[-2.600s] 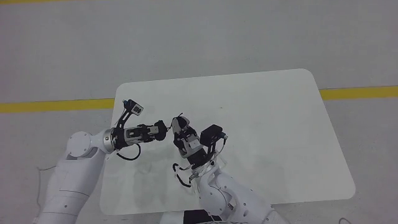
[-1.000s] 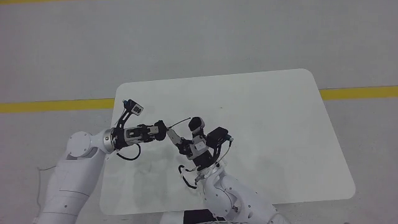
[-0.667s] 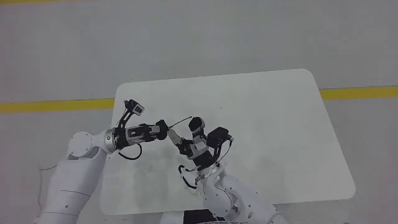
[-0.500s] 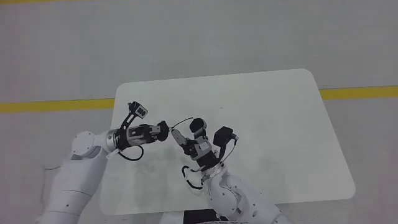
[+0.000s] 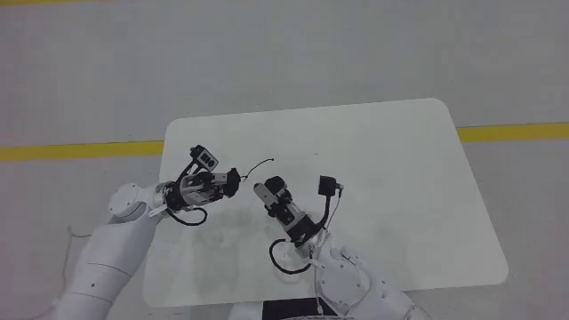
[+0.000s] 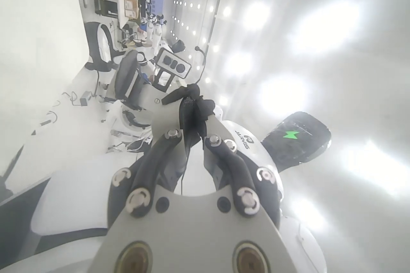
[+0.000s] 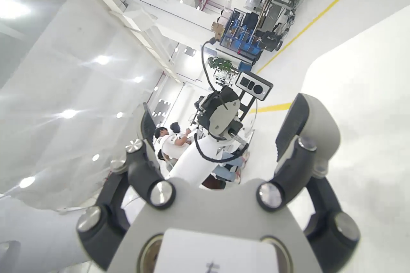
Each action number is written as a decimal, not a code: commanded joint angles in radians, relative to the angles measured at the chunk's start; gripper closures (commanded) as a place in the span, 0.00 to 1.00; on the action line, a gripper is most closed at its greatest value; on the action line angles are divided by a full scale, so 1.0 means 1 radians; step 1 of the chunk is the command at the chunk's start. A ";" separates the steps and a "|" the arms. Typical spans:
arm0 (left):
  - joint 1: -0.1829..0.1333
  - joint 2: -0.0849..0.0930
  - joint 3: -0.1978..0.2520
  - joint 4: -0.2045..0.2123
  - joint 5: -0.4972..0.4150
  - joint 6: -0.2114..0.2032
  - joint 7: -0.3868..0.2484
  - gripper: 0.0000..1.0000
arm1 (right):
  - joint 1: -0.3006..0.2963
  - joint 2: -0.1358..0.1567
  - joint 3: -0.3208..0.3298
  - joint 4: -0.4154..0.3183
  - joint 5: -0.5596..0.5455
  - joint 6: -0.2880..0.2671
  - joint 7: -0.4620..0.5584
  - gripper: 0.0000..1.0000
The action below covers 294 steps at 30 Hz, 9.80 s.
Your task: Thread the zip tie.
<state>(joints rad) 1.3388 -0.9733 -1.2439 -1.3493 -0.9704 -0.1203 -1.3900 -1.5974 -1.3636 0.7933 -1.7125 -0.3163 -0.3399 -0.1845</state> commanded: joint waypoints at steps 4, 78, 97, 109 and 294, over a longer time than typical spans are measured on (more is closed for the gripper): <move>-0.001 0.001 0.001 0.000 0.000 -0.003 0.000 1.00 | 0.002 0.001 -0.001 0.000 0.007 0.000 0.004 0.00; -0.007 -0.029 0.047 0.024 -0.175 0.028 0.030 1.00 | 0.037 -0.071 0.026 0.068 1.045 0.000 0.487 0.62; -0.007 -0.029 0.047 0.024 -0.175 0.028 0.030 1.00 | 0.025 -0.102 0.034 0.085 1.020 0.000 0.478 0.74; -0.007 -0.029 0.047 0.024 -0.175 0.028 0.030 1.00 | 0.029 -0.123 0.037 0.101 1.014 0.000 0.476 0.80; -0.007 -0.029 0.047 0.024 -0.175 0.028 0.030 1.00 | -0.101 -0.192 0.268 0.056 0.753 0.055 0.466 0.22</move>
<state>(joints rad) 1.3320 -1.0027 -1.1971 -1.3252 -1.1458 -0.0925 -1.3603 -1.6974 -1.5564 1.0649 -1.6542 0.4437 -0.2859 0.2806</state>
